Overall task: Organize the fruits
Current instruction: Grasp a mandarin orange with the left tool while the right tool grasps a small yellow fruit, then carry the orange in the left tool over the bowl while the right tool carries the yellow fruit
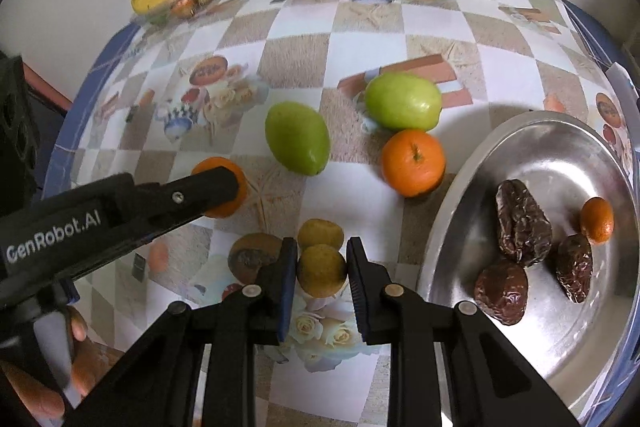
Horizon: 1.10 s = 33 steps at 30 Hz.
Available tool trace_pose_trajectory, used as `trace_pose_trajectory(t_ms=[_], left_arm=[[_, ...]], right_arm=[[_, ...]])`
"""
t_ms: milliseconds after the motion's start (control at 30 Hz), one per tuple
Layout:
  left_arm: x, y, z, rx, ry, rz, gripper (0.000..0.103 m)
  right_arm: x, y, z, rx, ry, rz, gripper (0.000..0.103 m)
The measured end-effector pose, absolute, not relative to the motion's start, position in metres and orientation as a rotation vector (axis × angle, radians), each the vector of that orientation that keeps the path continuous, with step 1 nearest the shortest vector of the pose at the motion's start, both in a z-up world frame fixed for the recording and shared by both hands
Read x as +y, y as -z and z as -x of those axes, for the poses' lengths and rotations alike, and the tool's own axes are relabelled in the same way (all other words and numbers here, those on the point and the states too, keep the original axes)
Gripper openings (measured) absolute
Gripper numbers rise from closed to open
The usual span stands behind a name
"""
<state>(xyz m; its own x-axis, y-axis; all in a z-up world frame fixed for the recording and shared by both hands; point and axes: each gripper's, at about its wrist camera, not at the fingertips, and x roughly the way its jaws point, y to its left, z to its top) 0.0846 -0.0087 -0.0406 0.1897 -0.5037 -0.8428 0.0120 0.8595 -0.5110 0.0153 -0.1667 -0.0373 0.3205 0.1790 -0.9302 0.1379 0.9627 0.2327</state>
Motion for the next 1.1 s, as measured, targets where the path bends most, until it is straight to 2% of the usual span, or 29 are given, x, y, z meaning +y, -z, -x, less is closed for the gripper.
trace_pose_trajectory(t_ms=[533, 867, 1100], left_arm=[[-0.035, 0.009, -0.076, 1.259, 0.475, 0.378, 0.036], [-0.120, 0.006, -0.034, 1.292, 0.713, 0.185, 0.036], [-0.174, 0.022, 0.006, 1.370, 0.857, 0.045, 0.036]], right_arm=[[-0.214, 0.001, -0.008, 1.112, 0.122, -0.354, 0.026], [-0.315, -0.011, 0.033, 1.043, 0.452, -0.440, 0.026], [-0.349, -0.001, 0.061, 1.050, 0.524, -0.522, 0.026]])
